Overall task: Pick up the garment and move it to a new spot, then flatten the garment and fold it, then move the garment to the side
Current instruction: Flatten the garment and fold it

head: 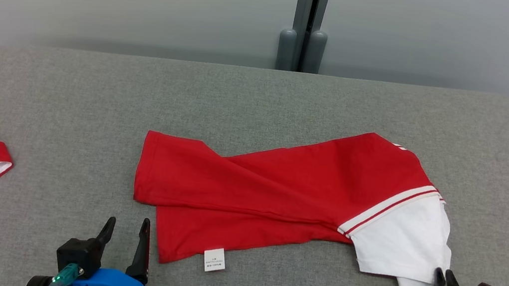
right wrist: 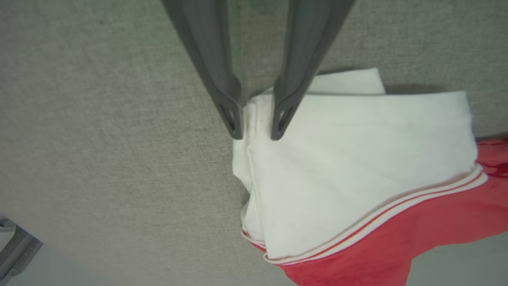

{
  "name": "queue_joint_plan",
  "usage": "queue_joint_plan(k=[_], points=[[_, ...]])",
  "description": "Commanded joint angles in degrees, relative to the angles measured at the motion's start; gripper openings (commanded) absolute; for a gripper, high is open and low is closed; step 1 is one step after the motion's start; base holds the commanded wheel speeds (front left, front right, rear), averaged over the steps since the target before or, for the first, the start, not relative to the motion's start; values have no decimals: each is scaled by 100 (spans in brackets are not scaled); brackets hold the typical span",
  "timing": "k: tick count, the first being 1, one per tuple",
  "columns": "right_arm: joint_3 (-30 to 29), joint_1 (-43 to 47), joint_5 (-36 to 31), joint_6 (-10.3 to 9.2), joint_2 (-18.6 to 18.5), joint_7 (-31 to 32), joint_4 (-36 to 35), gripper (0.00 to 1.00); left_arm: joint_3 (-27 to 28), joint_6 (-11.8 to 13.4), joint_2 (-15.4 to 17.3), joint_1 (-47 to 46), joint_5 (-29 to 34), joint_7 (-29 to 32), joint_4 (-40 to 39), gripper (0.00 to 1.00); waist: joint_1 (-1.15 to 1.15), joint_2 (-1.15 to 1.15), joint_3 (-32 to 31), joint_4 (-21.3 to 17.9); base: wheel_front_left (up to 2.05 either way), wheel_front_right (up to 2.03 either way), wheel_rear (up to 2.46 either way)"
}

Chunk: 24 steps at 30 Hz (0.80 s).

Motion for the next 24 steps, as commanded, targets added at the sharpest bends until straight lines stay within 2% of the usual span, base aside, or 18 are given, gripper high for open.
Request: queue_joint_plan(k=[1, 2, 11, 16, 24], points=[[-16, 7, -29, 1, -2, -2, 6, 18, -20, 18, -2, -62, -9, -1, -21, 100, 0, 0, 1, -3, 0, 0, 0], [-23, -3, -39, 1, 2, -2, -24, 0, -18, 15, -2, -68, -1, -1, -21, 100, 0, 0, 1, -3, 0, 0, 0], [-54, 178, 260, 1, 19, -1, -772, 0, -12, 7, -2, 85, -23, -1, -15, 100, 0, 0, -141, -63, 0, 0, 0], [26, 574, 563, 1, -85, -2, -1146, 0, 67, -1, -2, 192, -84, -1, 0, 100, 0, 0, -309, -112, 0, 0, 0], [-38, 1058, 676, 1, -317, -2, -929, 0, 155, 13, -2, 247, -114, -1, 13, 100, 0, 0, -372, -132, 0, 0, 0]])
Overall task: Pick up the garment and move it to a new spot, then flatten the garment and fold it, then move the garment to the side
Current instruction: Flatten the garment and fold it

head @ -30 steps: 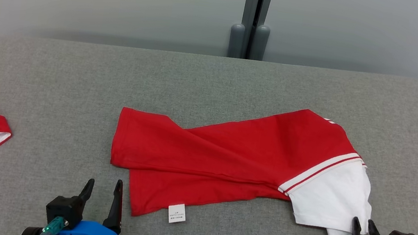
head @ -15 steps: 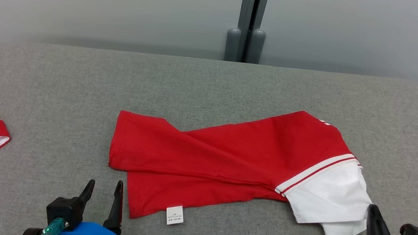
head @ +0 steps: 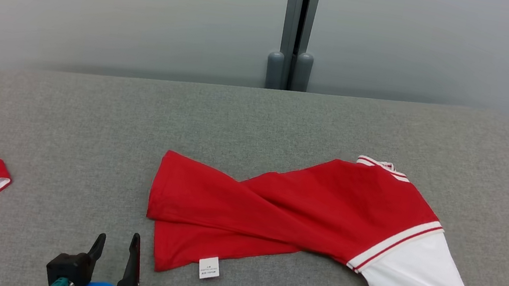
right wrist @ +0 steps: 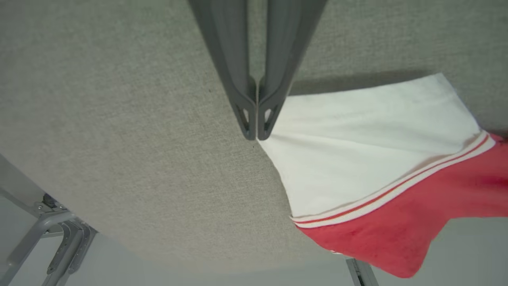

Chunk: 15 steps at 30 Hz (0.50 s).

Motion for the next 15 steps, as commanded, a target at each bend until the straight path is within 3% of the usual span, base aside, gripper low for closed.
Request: queue_joint_plan(k=[1, 3, 4, 5, 6, 15], points=[[-33, 57, -51, 1, -73, -2, 40, 0, 16, 15, -2, -34, -11, -1, -14, 100, 1, 1, 29, 6, 0, 0, 0], [-36, 20, -139, 1, -123, -2, 152, 0, 20, -1, -3, -95, -43, -1, -27, 100, 1, 1, 81, 7, 0, 0, 0], [-75, -30, -162, 1, -111, -2, 182, 19, 11, -38, -3, -141, -56, -1, -29, 100, 1, 1, 109, 3, 0, 0, 0], [-109, -98, -206, 1, -105, -3, 156, 82, -6, -59, -3, -198, -60, -1, -47, 100, 1, 1, 144, -1, 0, 0, 0], [-135, -151, -234, 1, -86, -3, 130, 100, -35, -111, -4, -252, -58, -1, -53, 100, 1, 1, 179, -5, 0, 0, 0], [67, -525, -374, 1, 94, -2, -10, 100, -87, -354, -1, -991, -88, -1, 596, 100, 1, 1, 540, -187, 0, 0, 0]])
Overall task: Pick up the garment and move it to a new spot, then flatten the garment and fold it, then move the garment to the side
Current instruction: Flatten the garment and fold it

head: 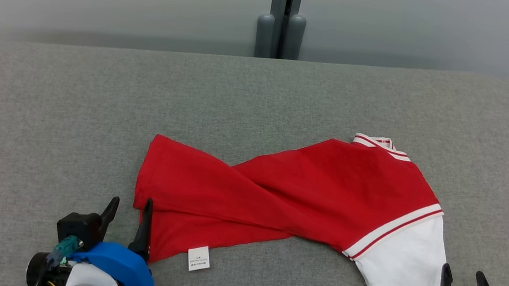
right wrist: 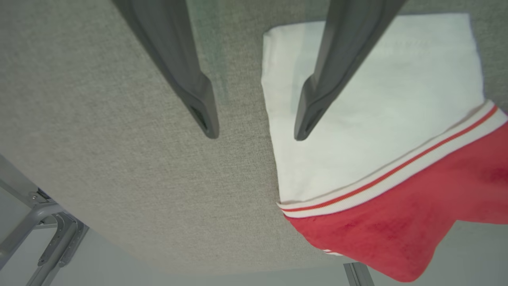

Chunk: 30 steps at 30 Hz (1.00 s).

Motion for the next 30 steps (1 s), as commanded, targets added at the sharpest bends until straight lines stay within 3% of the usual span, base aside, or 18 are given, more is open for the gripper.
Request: queue_joint_plan(k=[1, 7, 8, 9, 10, 21, 27, 29, 30], points=[[41, -89, -8, 1, 1, -2, -40, 100, 49, -36, 2, -198, -29, -2, 110, 100, -1, -1, 45, -33, 0, 0, 0], [158, -219, 104, 1, -26, -2, -98, 100, 124, -155, 2, -530, -4, -2, 527, 100, -1, -1, 227, -147, 0, 0, 0], [175, -222, 122, 1, -31, -2, -107, 100, 149, -163, 3, -553, 20, -1, 568, 78, -1, -1, 245, -162, 0, 0, 0], [171, -218, 136, 1, -34, -2, -108, 100, 170, -173, 2, -571, 52, -1, 604, 44, -1, -1, 255, -173, 0, 0, 0], [169, -222, 143, 1, -38, -2, -115, 100, 183, -187, -1, -586, 63, -1, 639, 0, -1, -1, 268, -181, 0, 0, 0], [207, -15, 133, 1, 103, -2, -596, 100, 347, -230, 1, 84, -24, -1, -282, 0, -1, -1, -147, 29, 0, 0, 0], [448, 147, 104, 1, 201, -2, -791, 100, 377, 58, 1, 709, -105, -1, -520, 0, -1, -1, -445, 170, 0, 0, 0], [518, 161, 93, 1, 231, -2, -841, 100, 401, 142, 1, 803, -72, -2, -464, 46, -1, -1, -500, 184, 0, 0, 0], [541, 168, 88, 1, 246, -2, -857, 100, 412, 191, 1, 875, -67, -1, -381, 95, -1, -1, -524, 186, 0, 0, 0]])
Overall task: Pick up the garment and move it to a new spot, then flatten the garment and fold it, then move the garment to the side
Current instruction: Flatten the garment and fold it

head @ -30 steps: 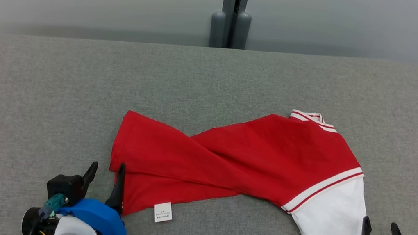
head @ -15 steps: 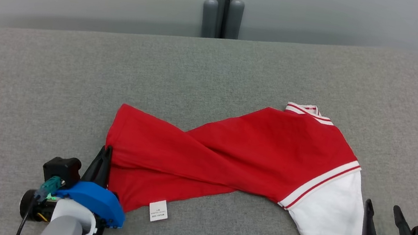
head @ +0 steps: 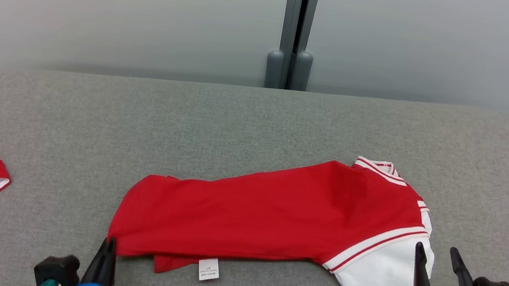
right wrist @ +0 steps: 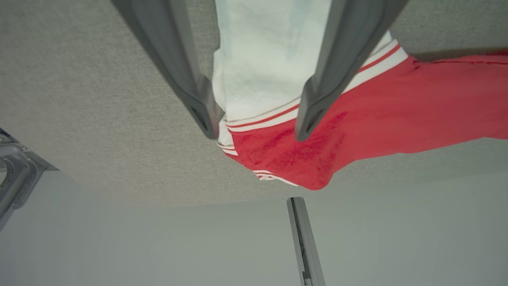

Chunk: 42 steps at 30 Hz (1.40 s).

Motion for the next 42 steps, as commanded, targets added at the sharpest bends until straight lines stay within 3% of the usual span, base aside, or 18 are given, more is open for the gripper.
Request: queue_joint_plan(k=[1, 2, 10, 17, 24, 34, 35, 36, 37, 38, 42], points=[[6, 71, -20, 1, 14, -2, -25, 100, 30, 34, 1, 38, 27, -1, 45, 95, 0, 0, -18, -6, 0, 0, 0], [24, 67, -10, 1, 26, -2, -45, 100, 63, 108, 0, 73, 6, -2, 92, 100, 0, 0, -36, -9, 0, 0, 0], [59, 72, 41, 1, 77, -2, -231, 100, 165, 382, -1, 230, 113, -1, -282, 100, 0, 0, -102, -4, 0, 0, 0], [34, 148, 67, 1, 83, -2, -324, 100, 44, 292, -2, 264, 180, -1, -407, 100, 0, 0, -76, -18, 0, 0, 0], [-30, 186, -118, 1, 82, -2, 73, 100, -229, 168, -2, 115, 38, -1, -102, 100, 0, 0, 101, -86, 0, 0, 0], [-195, 44, -314, 1, 79, -2, 537, 100, -364, 322, -2, -81, -277, -1, 351, 100, 0, 0, 339, -230, 0, 0, 0], [-212, 55, -314, 1, 79, -2, 561, 100, -362, 333, -1, -70, -295, -1, 350, 90, 0, 0, 352, -235, 0, 0, 0], [-222, 64, -324, 1, 80, -2, 576, 100, -363, 351, -1, -69, -305, -1, 351, 47, 0, 0, 363, -238, 0, 0, 0], [-248, 77, -338, 1, 79, -2, 602, 100, -353, 378, -1, -77, -313, -1, 321, 33, 0, 0, 374, -239, 0, 0, 0], [-277, 93, -345, 1, 79, -2, 630, 100, -364, 392, -2, -73, -307, -1, 292, 1, 0, 0, 382, -237, 0, 0, 0], [-322, 178, -361, 1, 80, -2, 733, 100, -423, 407, 0, -56, -321, -1, 231, 0, 0, 0, 400, -207, 0, 0, 0]])
